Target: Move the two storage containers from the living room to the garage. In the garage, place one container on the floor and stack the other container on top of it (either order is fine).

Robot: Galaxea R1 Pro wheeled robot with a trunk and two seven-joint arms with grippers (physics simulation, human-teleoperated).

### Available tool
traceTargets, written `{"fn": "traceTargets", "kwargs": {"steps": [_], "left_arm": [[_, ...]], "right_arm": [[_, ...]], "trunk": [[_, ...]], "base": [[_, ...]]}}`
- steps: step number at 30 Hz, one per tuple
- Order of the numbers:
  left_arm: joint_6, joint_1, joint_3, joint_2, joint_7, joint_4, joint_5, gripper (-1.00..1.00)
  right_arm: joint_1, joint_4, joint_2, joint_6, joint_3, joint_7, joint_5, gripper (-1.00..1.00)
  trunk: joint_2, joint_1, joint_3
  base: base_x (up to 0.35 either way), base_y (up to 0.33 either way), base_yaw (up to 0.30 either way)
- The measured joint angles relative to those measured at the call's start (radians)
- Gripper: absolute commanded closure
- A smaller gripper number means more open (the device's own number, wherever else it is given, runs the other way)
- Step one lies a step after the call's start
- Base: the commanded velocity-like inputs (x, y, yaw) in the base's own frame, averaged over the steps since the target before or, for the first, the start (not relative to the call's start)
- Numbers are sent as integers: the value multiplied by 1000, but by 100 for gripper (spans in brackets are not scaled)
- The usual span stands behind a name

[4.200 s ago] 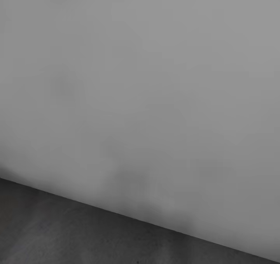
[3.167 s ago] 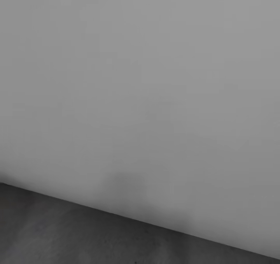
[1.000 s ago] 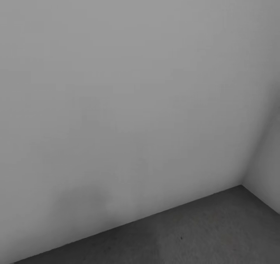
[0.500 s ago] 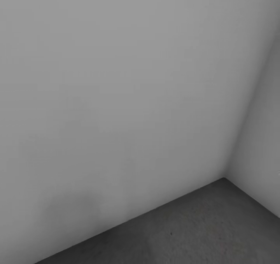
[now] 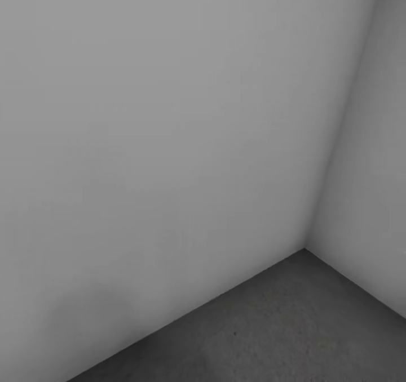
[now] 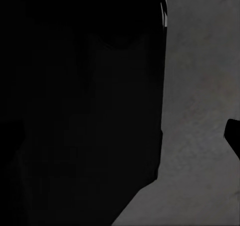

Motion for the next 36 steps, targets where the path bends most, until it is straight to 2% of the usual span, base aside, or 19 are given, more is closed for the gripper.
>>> {"fn": "traceTargets", "kwargs": {"steps": [36], "left_arm": [[0, 0, 0, 0, 0, 0, 0, -100]], "right_arm": [[0, -2, 8, 1, 3, 1, 1, -100]], "trunk": [[0, 0, 0]], "base": [[0, 0, -224]]}}
